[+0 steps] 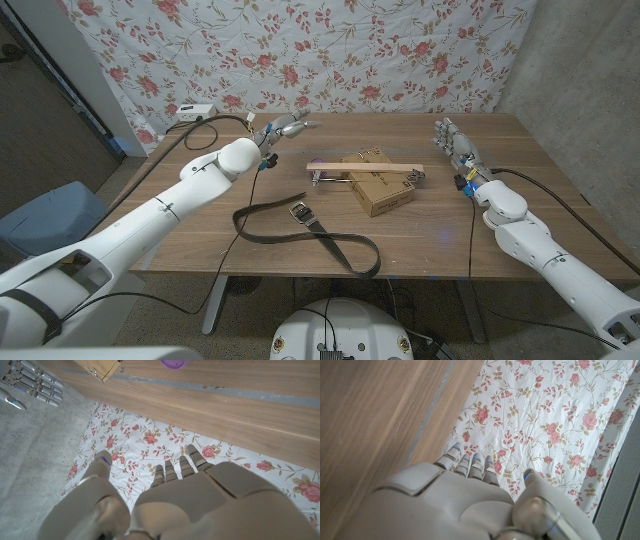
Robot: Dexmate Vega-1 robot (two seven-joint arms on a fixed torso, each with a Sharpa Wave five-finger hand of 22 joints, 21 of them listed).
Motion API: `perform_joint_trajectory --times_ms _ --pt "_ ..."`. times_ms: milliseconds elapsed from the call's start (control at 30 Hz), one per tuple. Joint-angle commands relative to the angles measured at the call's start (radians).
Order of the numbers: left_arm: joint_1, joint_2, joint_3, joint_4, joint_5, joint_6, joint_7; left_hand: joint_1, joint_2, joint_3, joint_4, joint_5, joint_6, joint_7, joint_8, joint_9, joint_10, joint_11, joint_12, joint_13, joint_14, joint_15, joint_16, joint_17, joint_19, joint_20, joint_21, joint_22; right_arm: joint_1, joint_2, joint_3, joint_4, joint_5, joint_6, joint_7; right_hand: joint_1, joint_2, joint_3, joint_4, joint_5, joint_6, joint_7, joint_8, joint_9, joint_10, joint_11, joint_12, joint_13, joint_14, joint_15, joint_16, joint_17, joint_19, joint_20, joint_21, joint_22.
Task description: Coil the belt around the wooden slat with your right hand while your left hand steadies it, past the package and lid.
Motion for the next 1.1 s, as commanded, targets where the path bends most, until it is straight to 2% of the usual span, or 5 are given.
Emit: perform_joint_trajectory --times_ms 33,200,467,633,1100 --pt "-0.079 0.0 0.071 -0.004 0.14 0.074 -0.086 0.047 -0.012 0.002 -0.025 0.005 0.025 0.005 0.012 0.004 0.038 -0.003 0.016 0.006 0.02 -0.004 0.0 0.001 0.025 0.012 -0.003 0.004 -0.135 -0.041 0.088 -0.101 0.006 0.042 -0.081 0.004 -0.005 0.0 -0.008 0.003 0.01 -0.001 0.004 0.004 0.014 -0.001 0.005 0.005 0.005 0.002 0.007 0.003 0.01 0.001 0.005 0.003" --pt "-0.116 -0.007 0.106 -0.005 0.201 0.099 -0.125 0.09 -0.026 0.001 -0.035 0.008 0.053 -0.007 0.017 0.005 0.071 -0.002 0.023 0.008 0.044 0.007 0.004 0.002 0.039 0.031 -0.01 0.005 -0.163 -0.038 0.108 -0.113 0.004 0.056 -0.1 0.003 -0.005 0.0 -0.008 0.003 0.011 0.0 0.003 0.004 0.015 -0.002 0.004 0.005 0.006 0.001 0.006 0.003 0.01 0.0 0.005 0.003" --pt "-0.167 -0.013 0.166 -0.029 0.321 0.148 -0.19 0.157 -0.054 -0.005 -0.041 0.016 0.113 0.011 0.031 0.006 0.104 0.001 0.028 0.011 0.072 0.007 0.006 0.003 0.057 0.059 -0.021 0.006 -0.191 -0.033 0.131 -0.121 0.0 0.077 -0.115 0.003 -0.006 -0.001 -0.009 0.003 0.011 0.001 0.002 0.004 0.016 -0.001 0.003 0.005 0.007 0.0 0.005 0.003 0.01 0.001 0.004 0.003" --pt "-0.197 -0.015 0.201 -0.051 0.39 0.177 -0.252 0.196 -0.075 -0.011 -0.042 0.024 0.123 0.022 0.03 0.007 0.112 0.016 0.028 0.012 0.077 0.015 0.003 0.004 0.061 0.077 -0.028 0.006 -0.207 -0.03 0.144 -0.124 0.0 0.09 -0.119 0.003 -0.006 -0.001 -0.009 0.003 0.011 0.0 0.002 0.004 0.017 -0.002 0.002 0.005 0.007 0.0 0.005 0.003 0.011 0.0 0.004 0.003" --pt "-0.273 -0.032 0.29 -0.122 0.587 0.258 -0.456 0.283 -0.106 -0.026 -0.037 0.047 0.179 0.028 0.04 0.011 0.119 0.012 0.024 0.017 0.105 0.004 0.008 0.008 0.073 0.085 -0.043 0.008 -0.237 -0.015 0.168 -0.116 0.009 0.129 -0.108 0.002 -0.006 -0.001 -0.01 0.003 0.013 0.0 0.001 0.004 0.02 -0.003 0.0 0.005 0.01 0.001 0.004 0.003 0.012 0.001 0.004 0.003"
